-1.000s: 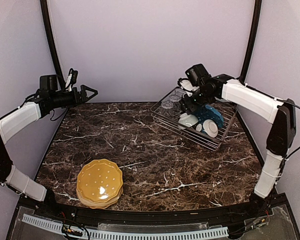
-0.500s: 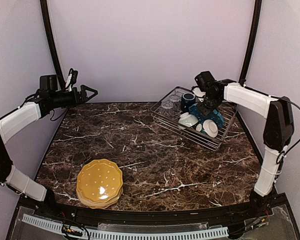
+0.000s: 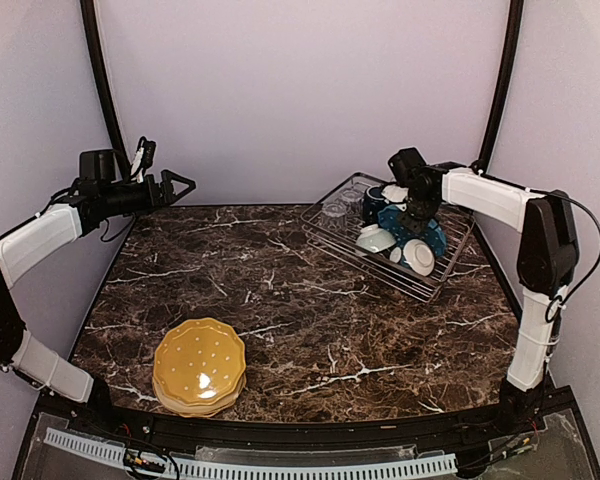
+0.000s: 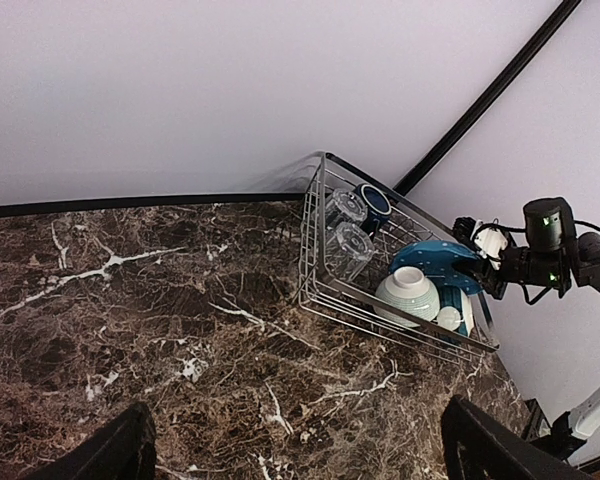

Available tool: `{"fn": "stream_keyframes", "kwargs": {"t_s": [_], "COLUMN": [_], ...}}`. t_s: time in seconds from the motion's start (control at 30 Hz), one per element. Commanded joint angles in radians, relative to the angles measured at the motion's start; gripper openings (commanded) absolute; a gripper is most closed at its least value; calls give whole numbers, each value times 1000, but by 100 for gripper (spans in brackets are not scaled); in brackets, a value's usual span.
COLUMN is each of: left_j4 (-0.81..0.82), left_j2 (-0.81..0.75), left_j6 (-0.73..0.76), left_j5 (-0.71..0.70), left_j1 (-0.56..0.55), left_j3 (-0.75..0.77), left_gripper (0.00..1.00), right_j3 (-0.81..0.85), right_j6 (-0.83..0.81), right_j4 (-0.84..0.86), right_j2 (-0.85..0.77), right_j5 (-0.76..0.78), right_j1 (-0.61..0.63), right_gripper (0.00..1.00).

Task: Unload the mixed dishes from the dish rack
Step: Grab the plate from the dish rack.

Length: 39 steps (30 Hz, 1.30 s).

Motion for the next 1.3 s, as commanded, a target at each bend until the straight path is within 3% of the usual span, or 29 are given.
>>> {"fn": "stream_keyframes", "kwargs": {"t_s": [0.0, 0.33, 0.63, 0.8, 1.1, 1.27], "left_j4": [3, 8, 11, 14, 16, 18], "left_j2": [-12, -9, -5, -2, 2, 5], "left_j6": [2, -1, -5, -9, -12, -15], "left_j5": [12, 13, 15, 18, 20, 21], "left_j1": [5, 4, 5, 5, 6, 4], "left_j3": [-12, -14, -16, -17, -16, -17], "left_gripper": [99, 99, 99, 99, 99, 99], "right_j3": [24, 66, 52, 56, 50, 74], "right_j6": [48, -33, -96, -34, 173, 370], "right_j4": [62, 99, 133, 149, 203, 178], "right_j2": [-24, -97, -185, -234, -348, -337], "right_j5": [7, 64, 58, 59, -94, -407], "right_j1": [-7, -7, -7, -7, -7, -6], "right_gripper": [14, 0, 0, 0, 0, 0]}}
